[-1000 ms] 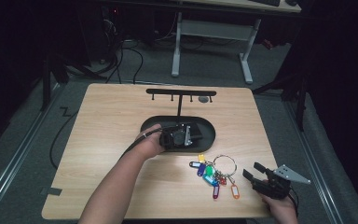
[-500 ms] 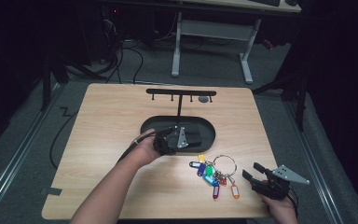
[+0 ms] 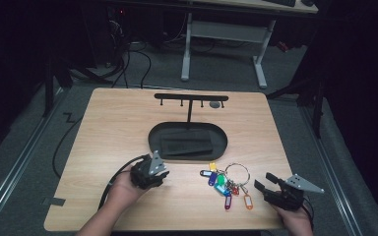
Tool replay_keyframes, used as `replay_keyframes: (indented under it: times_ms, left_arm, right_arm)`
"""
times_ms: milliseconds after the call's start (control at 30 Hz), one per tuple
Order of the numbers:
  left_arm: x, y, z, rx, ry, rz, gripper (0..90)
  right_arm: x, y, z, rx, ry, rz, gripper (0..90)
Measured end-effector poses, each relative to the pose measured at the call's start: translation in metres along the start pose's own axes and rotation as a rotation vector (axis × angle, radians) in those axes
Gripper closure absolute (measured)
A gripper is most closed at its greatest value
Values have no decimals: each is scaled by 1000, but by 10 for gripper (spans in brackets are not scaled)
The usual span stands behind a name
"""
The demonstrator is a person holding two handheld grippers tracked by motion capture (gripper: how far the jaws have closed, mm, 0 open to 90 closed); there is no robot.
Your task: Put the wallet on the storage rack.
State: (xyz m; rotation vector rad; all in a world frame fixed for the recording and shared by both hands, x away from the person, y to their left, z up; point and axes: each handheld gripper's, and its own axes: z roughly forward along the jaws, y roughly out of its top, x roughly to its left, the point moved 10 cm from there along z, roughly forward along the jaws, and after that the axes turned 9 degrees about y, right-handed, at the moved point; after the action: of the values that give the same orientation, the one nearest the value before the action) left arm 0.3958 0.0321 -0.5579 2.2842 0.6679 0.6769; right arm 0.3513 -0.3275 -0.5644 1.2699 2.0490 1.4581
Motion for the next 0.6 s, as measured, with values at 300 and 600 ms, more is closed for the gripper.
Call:
replay_keyframes:
  times_ms: [300,600]
  left_arm:
    - [-19,-45,-23,-14,-52,-124,523]
    - [-24,-50,-17,-39,-102,-131,511]
  right_arm:
    - [5,-7,8,70,-26,-2,399]
    - [12,-3,24,218,-51,-50,435]
